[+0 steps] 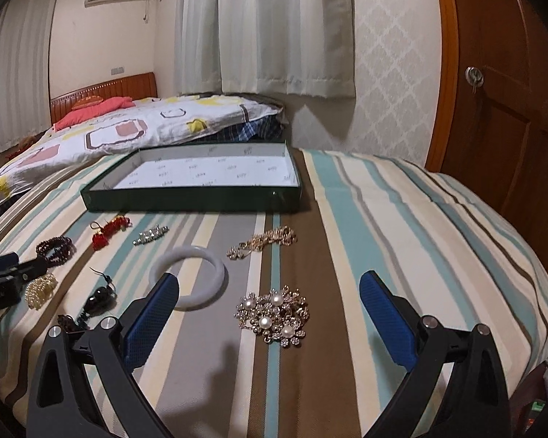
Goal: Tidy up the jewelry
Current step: 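Grasp the pearl strand with the left tool while the right tool grasps the pearl flower brooch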
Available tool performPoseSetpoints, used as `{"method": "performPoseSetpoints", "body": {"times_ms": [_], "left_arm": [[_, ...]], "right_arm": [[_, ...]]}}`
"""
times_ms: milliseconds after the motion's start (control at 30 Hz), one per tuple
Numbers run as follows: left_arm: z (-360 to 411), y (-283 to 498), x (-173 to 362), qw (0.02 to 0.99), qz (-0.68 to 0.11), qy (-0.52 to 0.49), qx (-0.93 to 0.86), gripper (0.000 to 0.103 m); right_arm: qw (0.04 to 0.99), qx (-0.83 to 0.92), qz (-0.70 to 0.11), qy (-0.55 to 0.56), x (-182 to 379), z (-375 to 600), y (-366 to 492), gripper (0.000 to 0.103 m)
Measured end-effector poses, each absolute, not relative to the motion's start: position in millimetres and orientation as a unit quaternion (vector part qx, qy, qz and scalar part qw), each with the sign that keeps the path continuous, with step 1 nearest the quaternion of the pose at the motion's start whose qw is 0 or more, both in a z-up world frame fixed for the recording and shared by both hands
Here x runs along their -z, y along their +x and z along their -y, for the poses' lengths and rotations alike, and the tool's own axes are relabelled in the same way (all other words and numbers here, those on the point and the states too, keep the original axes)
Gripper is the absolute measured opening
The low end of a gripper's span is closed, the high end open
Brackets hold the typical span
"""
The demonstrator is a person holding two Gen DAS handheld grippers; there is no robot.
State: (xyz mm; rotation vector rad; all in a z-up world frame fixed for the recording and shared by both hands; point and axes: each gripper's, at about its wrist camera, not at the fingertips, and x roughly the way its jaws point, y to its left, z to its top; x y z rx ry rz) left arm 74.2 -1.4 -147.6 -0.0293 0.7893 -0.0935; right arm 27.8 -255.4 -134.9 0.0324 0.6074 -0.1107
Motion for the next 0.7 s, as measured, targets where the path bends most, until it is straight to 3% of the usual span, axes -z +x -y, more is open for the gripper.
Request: {"method": "performPoseSetpoints", "body": {"times_ms": [300,500,567,700], "left_arm": [[10,79,162,0.913,-0.405,0.011,0.041,0.070],[9,78,160,0.915,-0.400,0.011,0.039,0.048],[8,77,159,0.916,-0.399,0.006,0.042,0.035],[6,77,158,0.916,-0.398,-0.001,0.049,0.026]], "right_arm": [[0.945,0.052,-0.322,0.028,147,260,34,0.096],[0.938,0.052,-0.338,0.048,155,265,40,0.096],[0.936,0.053,-0.344,0.048,157,265,44,0.096],[0.934,0.053,-0.351,0.044,160,265,49,0.095]]}}
